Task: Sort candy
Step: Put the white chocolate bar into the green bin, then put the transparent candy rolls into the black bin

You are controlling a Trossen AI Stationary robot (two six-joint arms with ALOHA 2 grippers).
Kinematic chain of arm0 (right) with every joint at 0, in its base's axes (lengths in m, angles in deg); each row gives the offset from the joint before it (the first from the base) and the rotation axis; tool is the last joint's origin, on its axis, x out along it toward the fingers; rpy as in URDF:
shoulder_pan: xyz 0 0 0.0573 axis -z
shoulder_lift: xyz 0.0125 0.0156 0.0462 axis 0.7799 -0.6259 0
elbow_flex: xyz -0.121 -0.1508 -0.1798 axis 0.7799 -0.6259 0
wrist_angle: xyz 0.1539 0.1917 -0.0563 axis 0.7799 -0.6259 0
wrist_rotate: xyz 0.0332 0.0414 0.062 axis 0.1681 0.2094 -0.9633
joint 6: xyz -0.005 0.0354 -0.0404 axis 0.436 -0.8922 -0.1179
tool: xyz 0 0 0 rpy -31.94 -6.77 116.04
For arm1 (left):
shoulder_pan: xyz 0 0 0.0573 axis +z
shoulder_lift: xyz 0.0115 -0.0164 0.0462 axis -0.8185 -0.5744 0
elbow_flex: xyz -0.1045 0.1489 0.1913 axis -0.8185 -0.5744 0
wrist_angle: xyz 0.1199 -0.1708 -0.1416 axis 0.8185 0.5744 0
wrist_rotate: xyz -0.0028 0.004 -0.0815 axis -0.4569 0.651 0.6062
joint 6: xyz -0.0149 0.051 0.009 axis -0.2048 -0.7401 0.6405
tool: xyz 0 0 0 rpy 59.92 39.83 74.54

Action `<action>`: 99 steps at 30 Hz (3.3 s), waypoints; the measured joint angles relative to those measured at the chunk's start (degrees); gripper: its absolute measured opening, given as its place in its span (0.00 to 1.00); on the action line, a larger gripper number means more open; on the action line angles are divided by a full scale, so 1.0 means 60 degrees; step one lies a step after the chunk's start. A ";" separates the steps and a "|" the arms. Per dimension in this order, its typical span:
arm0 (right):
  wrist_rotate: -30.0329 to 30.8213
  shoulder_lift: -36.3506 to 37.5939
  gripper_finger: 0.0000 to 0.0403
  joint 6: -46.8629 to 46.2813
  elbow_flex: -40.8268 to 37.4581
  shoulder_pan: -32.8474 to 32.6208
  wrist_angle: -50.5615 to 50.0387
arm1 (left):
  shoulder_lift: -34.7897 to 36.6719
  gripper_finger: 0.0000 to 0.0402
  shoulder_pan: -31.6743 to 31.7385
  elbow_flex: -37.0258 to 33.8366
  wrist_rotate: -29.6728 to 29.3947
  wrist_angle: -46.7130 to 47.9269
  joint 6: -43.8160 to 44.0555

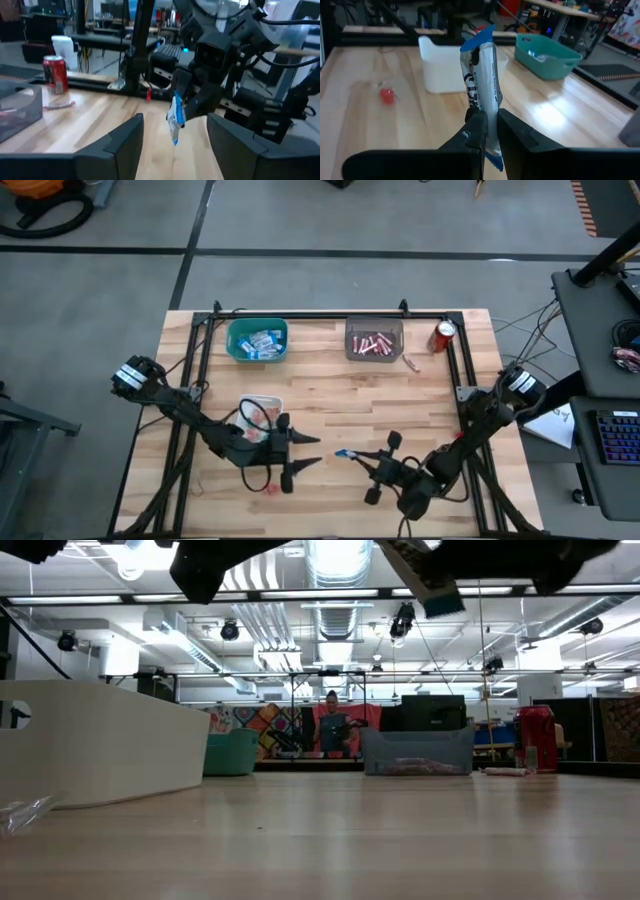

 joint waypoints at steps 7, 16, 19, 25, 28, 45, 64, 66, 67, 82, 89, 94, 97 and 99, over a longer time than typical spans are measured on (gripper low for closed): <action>-0.0588 0.0004 0.08 0.2106 0.0004 0.0448 0.2195 | -0.0286 0.49 0.0072 0.0111 -0.0005 -0.0488 -0.0228; -0.1759 0.0004 0.08 0.3111 0.0189 0.0920 0.3103 | -0.1543 0.48 0.0090 0.1473 -0.0302 -0.0806 -0.1539; -0.1785 0.0004 0.08 0.3115 0.0189 0.0920 0.3087 | -0.1673 0.46 0.0090 0.1632 -0.0314 -0.0742 -0.1665; -0.1770 0.0004 0.08 0.3500 0.0189 0.0994 0.3092 | -0.1671 0.20 0.0086 0.1589 -0.0551 -0.0733 -0.1728; -0.1833 0.0004 0.10 0.3618 0.0189 0.1173 0.3091 | -0.1584 0.04 0.0094 0.1560 -0.0672 -0.0628 -0.1772; -0.2565 0.0330 0.48 0.2940 0.1985 0.2825 -0.1216 | 0.2842 0.02 0.1061 0.1628 -0.1369 0.9035 0.0046; -0.2594 0.0363 0.48 0.2278 0.2543 0.4606 -0.4679 | 0.4172 0.03 0.9486 0.0576 0.1871 1.3302 -0.0803; -0.2593 0.0409 0.48 0.2281 0.2543 0.4794 -0.4876 | 0.4145 0.04 1.0219 0.0491 0.3185 1.2975 -0.1464; -0.2593 0.0449 0.48 0.2292 0.2543 0.4885 -0.4994 | 0.4113 0.04 1.0552 0.0492 0.3688 1.2917 -0.1838; -0.3929 0.0565 0.48 0.2332 0.2543 0.6151 -0.5178 | 0.3235 0.14 1.3200 0.0576 0.6988 1.2781 -0.3975; -0.4119 0.0751 0.48 0.2322 0.2543 0.6304 -0.5437 | 0.2973 0.30 1.3211 0.0576 0.6243 1.2761 -0.3740; -0.4471 0.1275 0.48 0.1298 0.2539 0.6576 -0.7279 | 0.3366 0.40 1.3211 0.0728 0.5535 1.2936 -0.3353; -0.5153 0.1707 0.48 0.0495 0.2533 0.6969 -0.8629 | 0.3677 0.42 1.3140 0.0989 0.5486 1.2969 -0.2972; -0.5439 0.1932 0.48 0.0037 0.2485 0.7239 -0.9403 | 0.3932 0.43 1.3009 0.1139 0.5498 1.2956 -0.2714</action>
